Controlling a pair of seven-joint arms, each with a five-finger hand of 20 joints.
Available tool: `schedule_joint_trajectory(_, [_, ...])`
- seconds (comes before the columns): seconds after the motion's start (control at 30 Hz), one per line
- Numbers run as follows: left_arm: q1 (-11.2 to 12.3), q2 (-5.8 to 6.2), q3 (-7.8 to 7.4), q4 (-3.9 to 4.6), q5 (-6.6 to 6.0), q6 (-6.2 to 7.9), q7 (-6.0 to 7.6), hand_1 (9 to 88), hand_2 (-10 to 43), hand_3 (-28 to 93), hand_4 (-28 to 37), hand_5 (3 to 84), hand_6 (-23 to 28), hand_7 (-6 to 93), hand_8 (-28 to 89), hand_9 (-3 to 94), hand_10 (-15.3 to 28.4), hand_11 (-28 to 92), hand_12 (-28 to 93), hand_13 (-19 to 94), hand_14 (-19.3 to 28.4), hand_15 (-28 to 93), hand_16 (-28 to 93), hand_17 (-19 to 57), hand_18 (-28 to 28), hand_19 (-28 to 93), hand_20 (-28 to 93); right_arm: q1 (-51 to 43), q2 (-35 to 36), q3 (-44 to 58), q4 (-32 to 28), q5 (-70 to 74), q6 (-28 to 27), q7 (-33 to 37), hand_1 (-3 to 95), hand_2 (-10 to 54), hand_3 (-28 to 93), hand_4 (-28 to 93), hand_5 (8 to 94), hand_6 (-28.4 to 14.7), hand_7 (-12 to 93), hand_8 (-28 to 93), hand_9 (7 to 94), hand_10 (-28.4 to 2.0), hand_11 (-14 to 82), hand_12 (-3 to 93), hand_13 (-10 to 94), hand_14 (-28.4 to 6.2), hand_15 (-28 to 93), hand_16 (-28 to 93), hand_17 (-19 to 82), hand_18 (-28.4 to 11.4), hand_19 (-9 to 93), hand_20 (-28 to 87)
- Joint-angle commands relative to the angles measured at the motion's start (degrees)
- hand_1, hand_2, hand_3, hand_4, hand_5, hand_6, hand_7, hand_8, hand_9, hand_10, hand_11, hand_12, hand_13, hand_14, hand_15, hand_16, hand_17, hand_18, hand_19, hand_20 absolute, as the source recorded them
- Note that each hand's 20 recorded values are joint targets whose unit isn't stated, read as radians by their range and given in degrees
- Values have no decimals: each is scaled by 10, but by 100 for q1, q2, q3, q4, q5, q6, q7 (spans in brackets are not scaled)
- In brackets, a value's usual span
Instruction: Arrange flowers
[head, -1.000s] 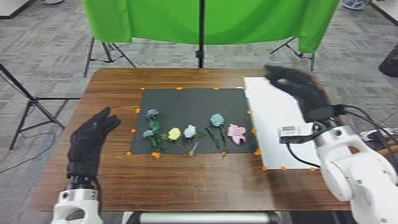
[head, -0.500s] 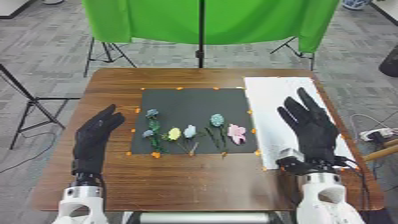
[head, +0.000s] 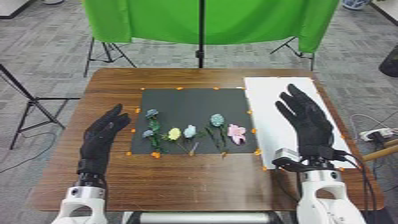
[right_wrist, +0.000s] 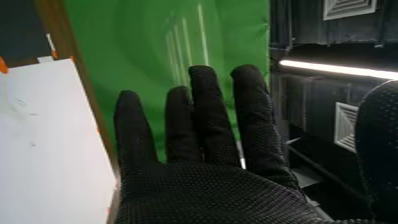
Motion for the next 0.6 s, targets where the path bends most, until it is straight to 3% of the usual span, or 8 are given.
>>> schedule_joint_trajectory(0.03, [119, -55, 3, -23, -92, 166, 11, 265, -20, 680, -208, 445, 22, 65, -58, 614, 148, 273, 156, 359, 166, 146, 23, 33, 120, 11, 179, 111, 49, -407, -68, 250, 1588, -401, 84, -4, 788, -191, 424, -7, 104, -90, 383, -121, 36, 97, 357, -80, 125, -7, 282, -129, 34, 286])
schedule_joint_trajectory(0.1, [92, -22, 99, 3, -23, 368, 130, 269, -18, 676, -208, 531, 21, 88, -64, 666, 154, 328, 162, 377, 168, 149, 17, 32, 116, 9, 177, -59, 32, -90, -150, -439, 925, -20, 110, 25, 738, -176, 508, 2, 121, -93, 708, -130, 107, 138, 731, -94, 208, 89, 443, -134, 134, 458])
schedule_joint_trajectory(0.13, [84, -35, 80, 2, -82, 352, 101, 269, -19, 680, -207, 552, 21, 94, -65, 626, 149, 267, 146, 358, 158, 134, 18, 28, 108, 8, 175, -46, -4, -60, -133, -620, 968, 27, 111, 29, 737, -176, 614, 10, 137, -98, 765, -133, 113, 143, 726, -105, 204, 99, 417, -132, 102, 467])
schedule_joint_trajectory(0.17, [80, -51, 67, -9, -156, 406, 57, 267, -21, 686, -207, 549, 23, 92, -65, 538, 133, 189, 125, 322, 142, 105, 23, 24, 104, 7, 172, -30, 42, -21, -80, -393, 664, -157, 99, 25, 746, -180, 682, 17, 149, -101, 704, -131, 94, 120, 550, -117, 168, 82, 359, -139, 35, 431])
schedule_joint_trajectory(0.2, [98, -74, 10, 2, -233, 245, 65, 264, -24, 693, -207, 548, 30, 93, -63, 443, 119, 116, 105, 280, 125, 80, 29, 22, 100, 8, 171, -27, 89, -99, -136, -233, 809, -169, 95, 25, 743, -182, 699, 15, 154, -103, 679, -133, 89, 111, 518, -123, 162, 75, 363, -146, 27, 422])
schedule_joint_trajectory(0.27, [104, -32, -17, 6, -242, 131, 34, 265, -22, 689, -208, 575, 39, 104, -60, 437, 124, 106, 107, 294, 136, 82, 35, 47, 102, 19, 184, -27, 36, -29, -145, -118, 672, -111, 86, 24, 751, -186, 692, 14, 150, -102, 605, -114, 77, 93, 422, -108, 143, 61, 333, -151, 11, 388])
schedule_joint_trajectory(0.47, [154, -86, -5, -14, -248, 213, 39, 263, -20, 685, -208, 539, 33, 105, -59, 466, 130, 130, 122, 333, 161, 127, 34, 52, 118, 29, 195, -39, 68, -165, -187, 64, 942, -93, 81, 40, 751, -189, 622, 12, 137, -94, 674, -120, 91, 88, 472, -109, 160, 45, 352, -134, 36, 398])
schedule_joint_trajectory(0.6, [157, -67, -11, -19, -262, 218, 27, 262, -20, 684, -208, 527, 32, 102, -58, 467, 130, 133, 125, 335, 163, 135, 31, 49, 119, 26, 191, -66, 86, -156, -202, 37, 881, -26, 83, 43, 754, -186, 591, 6, 137, -91, 620, -127, 80, 94, 472, -121, 156, 57, 373, -137, 55, 436])
